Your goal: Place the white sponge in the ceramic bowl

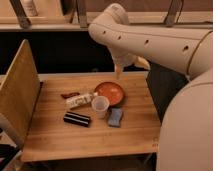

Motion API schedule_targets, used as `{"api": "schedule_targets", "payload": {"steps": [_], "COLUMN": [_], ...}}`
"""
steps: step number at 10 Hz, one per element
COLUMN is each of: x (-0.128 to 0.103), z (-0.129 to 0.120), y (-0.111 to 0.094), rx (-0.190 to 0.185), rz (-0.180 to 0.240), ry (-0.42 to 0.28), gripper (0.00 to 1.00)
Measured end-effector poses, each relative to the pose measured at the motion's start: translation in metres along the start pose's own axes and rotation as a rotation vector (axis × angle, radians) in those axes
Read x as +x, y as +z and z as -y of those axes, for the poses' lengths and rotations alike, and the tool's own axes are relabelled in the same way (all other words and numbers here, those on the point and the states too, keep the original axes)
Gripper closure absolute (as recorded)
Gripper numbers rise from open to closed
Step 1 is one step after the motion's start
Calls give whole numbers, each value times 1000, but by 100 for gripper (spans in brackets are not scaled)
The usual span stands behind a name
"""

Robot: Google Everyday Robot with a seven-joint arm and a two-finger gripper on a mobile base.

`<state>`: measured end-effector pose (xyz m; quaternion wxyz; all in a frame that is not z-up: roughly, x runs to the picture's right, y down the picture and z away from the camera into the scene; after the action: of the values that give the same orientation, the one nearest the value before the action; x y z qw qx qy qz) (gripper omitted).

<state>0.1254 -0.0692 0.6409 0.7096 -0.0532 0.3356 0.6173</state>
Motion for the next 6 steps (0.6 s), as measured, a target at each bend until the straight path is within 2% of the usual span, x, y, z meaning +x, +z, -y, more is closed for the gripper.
{"api": "schedule_targets", "payload": {"steps": [2,5,6], "x": [-3,-9,-9], "z": [-6,0,0], "y": [22,53,59], "rx": [-83,-150,-164], "rz": [-61,-138,-148], "ry": [62,140,144], "gripper": [20,20,20]}}
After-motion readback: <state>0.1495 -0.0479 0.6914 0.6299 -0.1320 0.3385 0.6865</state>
